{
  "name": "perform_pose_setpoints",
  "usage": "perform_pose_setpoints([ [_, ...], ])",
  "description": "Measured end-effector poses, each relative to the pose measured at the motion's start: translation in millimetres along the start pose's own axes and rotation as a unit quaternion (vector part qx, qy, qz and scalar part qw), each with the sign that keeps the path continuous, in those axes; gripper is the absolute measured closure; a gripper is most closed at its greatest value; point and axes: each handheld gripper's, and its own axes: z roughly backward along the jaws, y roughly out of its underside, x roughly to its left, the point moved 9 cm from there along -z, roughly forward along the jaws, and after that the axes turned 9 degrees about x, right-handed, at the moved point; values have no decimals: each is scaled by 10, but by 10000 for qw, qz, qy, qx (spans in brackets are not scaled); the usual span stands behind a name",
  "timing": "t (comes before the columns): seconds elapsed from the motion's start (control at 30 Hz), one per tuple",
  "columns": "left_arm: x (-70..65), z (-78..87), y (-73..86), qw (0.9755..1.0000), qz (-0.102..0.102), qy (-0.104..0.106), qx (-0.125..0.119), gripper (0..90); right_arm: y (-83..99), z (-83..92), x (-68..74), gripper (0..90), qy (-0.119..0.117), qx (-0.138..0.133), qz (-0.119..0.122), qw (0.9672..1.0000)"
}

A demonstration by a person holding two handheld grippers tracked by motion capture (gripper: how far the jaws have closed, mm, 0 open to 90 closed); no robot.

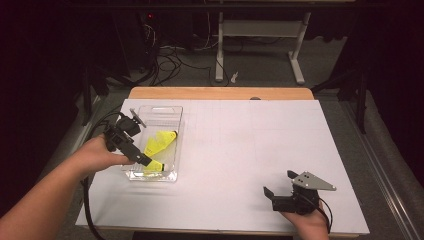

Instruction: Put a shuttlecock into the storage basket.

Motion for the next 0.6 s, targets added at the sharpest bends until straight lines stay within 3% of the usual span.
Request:
perform_pose_setpoints([
  [0.27,-9,-47,-36,9993,107,247,-267,2,6,1,0,11,5,-2,-4,10000],
  [0.37,6,-50,-74,9966,277,549,-553,4,8,7,-1,11,2,-5,-22,10000],
  [0.47,14,-82,-67,9941,250,679,-813,4,12,4,-3,11,6,4,-10,10000],
  [0.6,4,-84,-71,9861,275,935,-1344,2,10,-4,4,11,4,7,11,10000],
])
